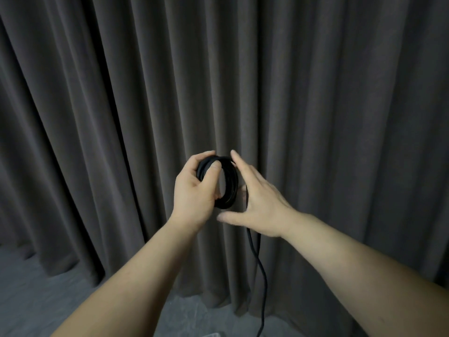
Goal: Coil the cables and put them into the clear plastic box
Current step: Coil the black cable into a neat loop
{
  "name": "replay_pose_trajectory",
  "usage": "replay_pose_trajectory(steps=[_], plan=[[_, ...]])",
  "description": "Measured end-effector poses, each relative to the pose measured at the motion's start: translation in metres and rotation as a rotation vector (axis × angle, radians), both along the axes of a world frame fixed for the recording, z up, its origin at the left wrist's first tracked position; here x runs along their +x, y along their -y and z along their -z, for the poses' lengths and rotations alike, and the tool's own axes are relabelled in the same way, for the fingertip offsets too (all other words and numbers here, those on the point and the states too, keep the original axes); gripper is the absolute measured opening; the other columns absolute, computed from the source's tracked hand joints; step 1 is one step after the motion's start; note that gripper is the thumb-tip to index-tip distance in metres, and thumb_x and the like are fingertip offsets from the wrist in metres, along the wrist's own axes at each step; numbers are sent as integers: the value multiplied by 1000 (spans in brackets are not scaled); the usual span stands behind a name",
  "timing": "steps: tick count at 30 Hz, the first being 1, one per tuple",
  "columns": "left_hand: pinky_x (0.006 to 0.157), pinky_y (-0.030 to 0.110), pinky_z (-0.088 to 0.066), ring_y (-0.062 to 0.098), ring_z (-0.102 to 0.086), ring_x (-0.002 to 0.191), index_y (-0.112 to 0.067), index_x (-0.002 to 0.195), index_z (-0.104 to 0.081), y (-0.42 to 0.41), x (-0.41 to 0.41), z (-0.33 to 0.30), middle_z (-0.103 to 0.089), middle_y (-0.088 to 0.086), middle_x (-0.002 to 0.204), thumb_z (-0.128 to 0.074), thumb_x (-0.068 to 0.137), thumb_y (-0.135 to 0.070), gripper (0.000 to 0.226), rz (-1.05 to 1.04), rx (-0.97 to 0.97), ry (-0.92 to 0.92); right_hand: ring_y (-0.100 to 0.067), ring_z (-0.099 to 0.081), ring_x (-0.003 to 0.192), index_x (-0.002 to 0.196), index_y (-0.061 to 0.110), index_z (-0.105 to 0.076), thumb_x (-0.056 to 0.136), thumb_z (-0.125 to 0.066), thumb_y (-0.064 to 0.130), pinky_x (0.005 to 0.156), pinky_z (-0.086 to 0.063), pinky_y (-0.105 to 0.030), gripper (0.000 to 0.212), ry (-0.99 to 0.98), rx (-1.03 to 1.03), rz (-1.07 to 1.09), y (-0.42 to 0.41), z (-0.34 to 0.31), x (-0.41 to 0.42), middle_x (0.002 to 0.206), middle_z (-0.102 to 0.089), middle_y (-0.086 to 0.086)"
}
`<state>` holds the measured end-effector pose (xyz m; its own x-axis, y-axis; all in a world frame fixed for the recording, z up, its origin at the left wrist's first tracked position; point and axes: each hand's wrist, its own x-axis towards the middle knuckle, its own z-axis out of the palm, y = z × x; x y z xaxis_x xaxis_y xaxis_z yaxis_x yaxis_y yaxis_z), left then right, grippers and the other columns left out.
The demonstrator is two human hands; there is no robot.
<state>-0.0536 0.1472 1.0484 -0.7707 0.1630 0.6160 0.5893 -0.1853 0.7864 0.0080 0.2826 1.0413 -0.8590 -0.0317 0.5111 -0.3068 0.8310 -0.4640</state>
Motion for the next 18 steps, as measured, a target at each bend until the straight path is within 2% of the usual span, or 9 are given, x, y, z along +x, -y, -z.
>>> replay_pose_trajectory(steps=[3,6,10,13,15,16,18], plan=[[60,25,-48,7,-54,56,-24,113,-62,-3,6,0,-57,-9,67,-58,95,-19,19,-1,-37,-51,-11,-34,137,147,47,10,66,-81,48,103,-37,-26,122,1,-39,10,1,-5,-2,153,-29,8],[57,18,-47,4,-57,59,-20,116,-60,-4,13,0,-58,-5,73,-58,95,-15,22,49,-25,-36,-10,-50,125,148,48,-5,65,-83,43,98,-44,-23,114,-28,-94,23,-1,-5,0,139,-52,8],[72,16,-51,3,-66,84,-16,122,-55,-1,22,1,-66,0,96,-60,92,-3,33,192,-17,-41,-8,-64,106,141,57,-17,52,-82,50,95,-50,-31,111,-34,-236,-3,-7,1,-4,118,-66,10],[69,16,-51,2,-63,73,-14,124,-52,1,25,-1,-62,0,87,-58,92,0,35,237,-37,-61,-6,-66,99,138,58,-25,50,-85,43,96,-52,-36,108,-24,-322,-109,-12,2,-6,112,-69,12],[66,19,-52,5,-59,62,-15,124,-52,2,24,-2,-59,-1,73,-58,93,-1,34,238,-39,-60,1,-65,87,139,55,-31,52,-87,32,95,-52,-39,106,-16,-355,-152,-15,0,-7,96,-71,16],[65,20,-53,7,-57,58,-16,124,-52,3,24,-3,-58,-2,69,-58,93,-2,33,234,-42,-60,2,-64,82,138,56,-31,51,-87,32,95,-52,-40,106,-11,-364,-164,-15,-1,-7,93,-71,15],[65,22,-53,8,-56,57,-16,124,-54,5,25,-4,-58,-2,73,-59,93,-4,33,211,-37,-76,-1,-65,83,135,62,-28,47,-84,39,94,-52,-42,106,4,-371,-168,-11,-2,-9,98,-71,11]])
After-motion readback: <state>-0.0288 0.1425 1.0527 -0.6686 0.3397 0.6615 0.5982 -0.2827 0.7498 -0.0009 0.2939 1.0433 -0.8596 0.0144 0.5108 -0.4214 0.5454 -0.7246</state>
